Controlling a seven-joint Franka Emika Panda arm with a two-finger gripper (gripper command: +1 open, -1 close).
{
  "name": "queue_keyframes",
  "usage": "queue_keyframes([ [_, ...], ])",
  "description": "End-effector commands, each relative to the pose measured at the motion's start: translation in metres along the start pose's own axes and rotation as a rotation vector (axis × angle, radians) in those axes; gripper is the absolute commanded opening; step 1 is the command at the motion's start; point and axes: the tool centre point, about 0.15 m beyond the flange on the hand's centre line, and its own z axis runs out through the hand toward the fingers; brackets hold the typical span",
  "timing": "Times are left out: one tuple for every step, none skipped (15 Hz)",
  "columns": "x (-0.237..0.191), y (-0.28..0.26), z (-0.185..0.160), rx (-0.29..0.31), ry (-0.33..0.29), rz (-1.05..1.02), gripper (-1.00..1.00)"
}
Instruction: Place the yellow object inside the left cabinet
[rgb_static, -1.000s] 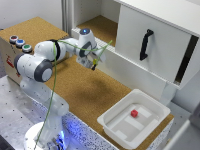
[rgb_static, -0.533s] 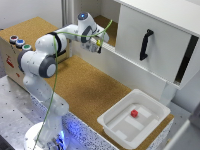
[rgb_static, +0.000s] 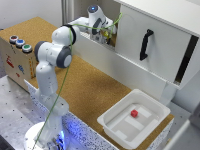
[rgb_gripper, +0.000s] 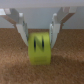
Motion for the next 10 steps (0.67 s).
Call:
queue_keyframes([
  [-0.003,-0.032,-0.054,-0.118,-0.005,-0.011,1.0],
  [-0.02,-0.04,-0.071,-0.141,0.016,-0.022,1.0],
  [-0.035,-0.044,-0.081,-0.118,0.011,-0.007,1.0],
  [-0.051,-0.046,-0.089,-0.112,0.011,0.002,1.0],
  [-0.07,-0.049,-0.094,-0.09,0.0,0.021,1.0],
  [-0.086,-0.05,-0.096,-0.092,-0.011,0.028,1.0],
  [-0.099,-0.05,-0.099,-0.101,-0.015,0.04,1.0],
  [-0.111,-0.051,-0.102,-0.114,-0.019,0.049,1.0],
  [-0.126,-0.051,-0.106,-0.095,-0.023,0.084,1.0],
  [-0.138,-0.05,-0.108,-0.095,-0.028,0.102,1.0],
])
